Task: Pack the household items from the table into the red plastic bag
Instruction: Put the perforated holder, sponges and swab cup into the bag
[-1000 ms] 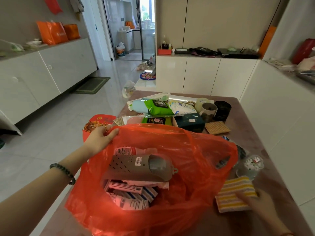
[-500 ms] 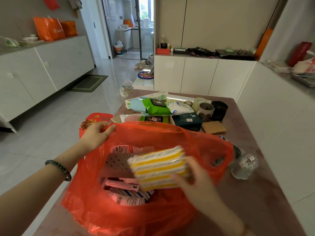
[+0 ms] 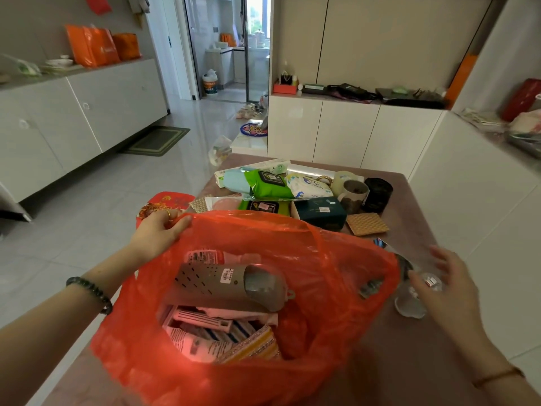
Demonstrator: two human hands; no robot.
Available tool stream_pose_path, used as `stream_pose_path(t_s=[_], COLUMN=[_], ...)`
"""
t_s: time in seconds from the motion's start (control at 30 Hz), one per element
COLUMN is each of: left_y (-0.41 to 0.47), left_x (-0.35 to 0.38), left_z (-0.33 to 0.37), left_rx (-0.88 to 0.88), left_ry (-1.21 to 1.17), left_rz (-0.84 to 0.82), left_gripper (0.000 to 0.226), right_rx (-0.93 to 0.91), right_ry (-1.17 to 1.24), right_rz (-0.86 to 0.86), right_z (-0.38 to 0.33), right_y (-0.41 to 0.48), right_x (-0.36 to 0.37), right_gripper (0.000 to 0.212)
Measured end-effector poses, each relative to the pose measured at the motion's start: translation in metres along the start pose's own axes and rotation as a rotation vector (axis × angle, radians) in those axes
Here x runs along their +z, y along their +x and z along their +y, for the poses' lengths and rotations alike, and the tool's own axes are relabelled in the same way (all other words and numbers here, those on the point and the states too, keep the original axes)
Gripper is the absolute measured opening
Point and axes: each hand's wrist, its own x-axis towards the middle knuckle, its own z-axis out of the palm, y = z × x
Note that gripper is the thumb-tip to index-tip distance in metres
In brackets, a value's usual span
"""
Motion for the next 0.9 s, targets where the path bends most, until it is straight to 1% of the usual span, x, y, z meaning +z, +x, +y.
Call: stream_pose_path(t_s=[0.07,0.13,0.2,0.27,0.3,0.37,0.43,0.5,0.53,0.57,0.63,0.7,0.77,0.83,0.9], left_y=[-0.001,-0.001,-0.002,-0.003,-0.004,-0.006,-0.007,-0.008,-0.009,-0.009,-0.010,-0.011,-0.012,-0.013,-0.014], left_x=[0.001,0.002,0.002,0.004,0.004,0.004,0.004,0.005,0.006,0.006,0.007,0.008,0.009,0.010,0.011], left_z=[0.001,0.002,0.003,0.004,0.004,0.004,0.003,0.004,0.005,0.005,0.007,0.009,0.012,0.013,0.015], left_rx=[-0.003,-0.009,-0.016,-0.024,-0.027,-0.034,-0.038,-0.042,-0.045,-0.049,-0.053,-0.049,-0.038,-0.024,-0.015], left_ry=[0.025,0.029,0.025,0.020,0.020,0.023,0.016,0.021,0.025,0.028,0.030,0.016,0.022,0.040,0.057], left_rz=[0.016,0.019,0.018,0.019,0.021,0.018,0.009,0.004,0.003,0.003,0.000,-0.009,-0.015,-0.016,-0.011], left_gripper=[0.030,0.029,0.026,0.025,0.025,0.025,0.024,0.024,0.023,0.023,0.023,0.024,0.024,0.024,0.024], right_rx=[0.117,0.217,0.309,0.371,0.388,0.439,0.516,0.551,0.544,0.539,0.540,0.549,0.528,0.458,0.348], right_ry=[-0.210,-0.277,-0.216,-0.048,0.002,0.059,0.095,0.137,0.149,0.154,0.184,0.211,0.280,0.357,0.452], right_rz=[-0.059,-0.142,-0.149,-0.096,-0.072,-0.058,-0.036,-0.040,-0.044,-0.052,-0.039,-0.025,0.032,0.091,0.143], right_z=[0.043,0.077,0.094,0.102,0.104,0.113,0.121,0.121,0.126,0.124,0.125,0.127,0.123,0.111,0.082], right_y=[0.021,0.028,0.024,0.015,0.010,0.004,0.007,0.011,0.013,0.015,0.018,0.019,0.018,0.020,0.025], right_x=[0.001,0.009,0.022,0.034,0.037,0.043,0.046,0.044,0.044,0.043,0.042,0.042,0.038,0.032,0.018], right_gripper=[0.079,0.093,0.096,0.088,0.090,0.102,0.107,0.111,0.109,0.103,0.086,0.074,0.055,0.046,0.045])
